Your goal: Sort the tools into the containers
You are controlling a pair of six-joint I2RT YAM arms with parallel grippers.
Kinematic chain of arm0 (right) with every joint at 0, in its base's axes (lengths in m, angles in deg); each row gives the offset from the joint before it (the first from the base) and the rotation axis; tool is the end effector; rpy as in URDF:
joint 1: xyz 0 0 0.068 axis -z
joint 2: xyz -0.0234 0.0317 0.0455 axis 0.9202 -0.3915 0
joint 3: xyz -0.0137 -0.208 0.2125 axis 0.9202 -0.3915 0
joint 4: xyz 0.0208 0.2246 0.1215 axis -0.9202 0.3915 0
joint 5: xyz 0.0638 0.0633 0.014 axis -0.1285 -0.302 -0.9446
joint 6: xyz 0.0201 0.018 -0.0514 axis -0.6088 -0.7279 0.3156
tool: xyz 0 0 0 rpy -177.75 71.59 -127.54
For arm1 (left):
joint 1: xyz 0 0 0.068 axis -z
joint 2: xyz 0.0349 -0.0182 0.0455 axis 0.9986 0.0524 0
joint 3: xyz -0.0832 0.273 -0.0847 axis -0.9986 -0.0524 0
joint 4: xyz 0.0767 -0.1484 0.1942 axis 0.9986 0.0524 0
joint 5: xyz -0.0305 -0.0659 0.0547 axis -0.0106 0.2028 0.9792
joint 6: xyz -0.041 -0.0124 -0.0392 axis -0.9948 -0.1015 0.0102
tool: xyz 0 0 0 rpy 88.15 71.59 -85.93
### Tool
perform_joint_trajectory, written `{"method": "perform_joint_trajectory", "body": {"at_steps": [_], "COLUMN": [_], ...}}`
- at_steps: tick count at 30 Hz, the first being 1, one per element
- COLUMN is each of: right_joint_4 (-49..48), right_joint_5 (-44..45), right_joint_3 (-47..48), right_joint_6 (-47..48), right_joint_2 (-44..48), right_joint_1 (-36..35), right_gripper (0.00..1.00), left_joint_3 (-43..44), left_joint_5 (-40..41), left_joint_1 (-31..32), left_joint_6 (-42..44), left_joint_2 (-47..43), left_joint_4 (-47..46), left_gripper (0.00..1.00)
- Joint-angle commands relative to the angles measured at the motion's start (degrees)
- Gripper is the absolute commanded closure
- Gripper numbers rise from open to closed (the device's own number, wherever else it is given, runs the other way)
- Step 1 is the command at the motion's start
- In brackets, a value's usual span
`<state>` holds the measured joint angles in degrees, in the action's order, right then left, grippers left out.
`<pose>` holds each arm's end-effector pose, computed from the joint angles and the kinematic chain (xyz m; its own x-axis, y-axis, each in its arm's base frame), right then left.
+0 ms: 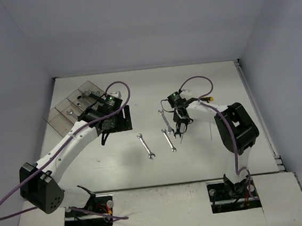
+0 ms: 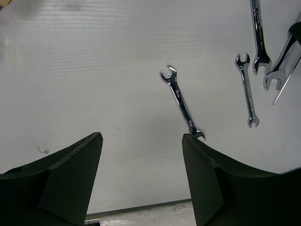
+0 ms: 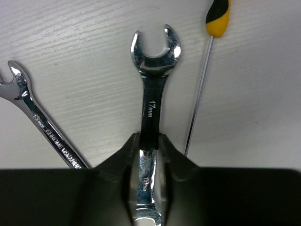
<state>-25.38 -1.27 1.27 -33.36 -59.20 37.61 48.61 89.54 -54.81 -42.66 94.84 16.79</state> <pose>0.3448 0.1817 0.1842 -0.7464 0.2647 -0.6106 0.1568 0.9616 0.2252 0.2352 -0.1460 0.3309 -0.8341 -0.1683 -0.5254 0.0247 0.9399 -0.3404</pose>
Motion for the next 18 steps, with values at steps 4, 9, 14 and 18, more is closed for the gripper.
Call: {"method": "perform_joint_trajectory", "body": {"at_steps": [4,9,14,18], "right_joint_4": [9.0,8.8,7.0,3.6], "right_joint_5": [-2.9,-0.9,-0.9,-4.2], "right_joint_3": [1.3,3.8,3.2,0.8], "right_joint_6": [3.5,10.3,15.4,17.9], "right_joint_2": [-1.6,0.9,6.3,11.1], "right_joint_1": [-0.5,-0.8,-1.3,-1.8], "right_gripper": [1.00,1.00,1.00,1.00], "left_joint_3": [2.0,0.5,-0.9,-2.0], "left_joint_5": [-3.6,-10.8,-14.4,-14.7], "left_joint_1": [-0.1,-0.1,-0.1,-0.1], "left_joint_6": [0.4,-0.7,-5.2,-7.5], "left_joint_2": [0.0,0.5,1.1,1.8], "left_joint_4": [-4.2,-11.7,-17.4,-22.1], "left_gripper": [0.35,0.35,0.35,0.35]}}
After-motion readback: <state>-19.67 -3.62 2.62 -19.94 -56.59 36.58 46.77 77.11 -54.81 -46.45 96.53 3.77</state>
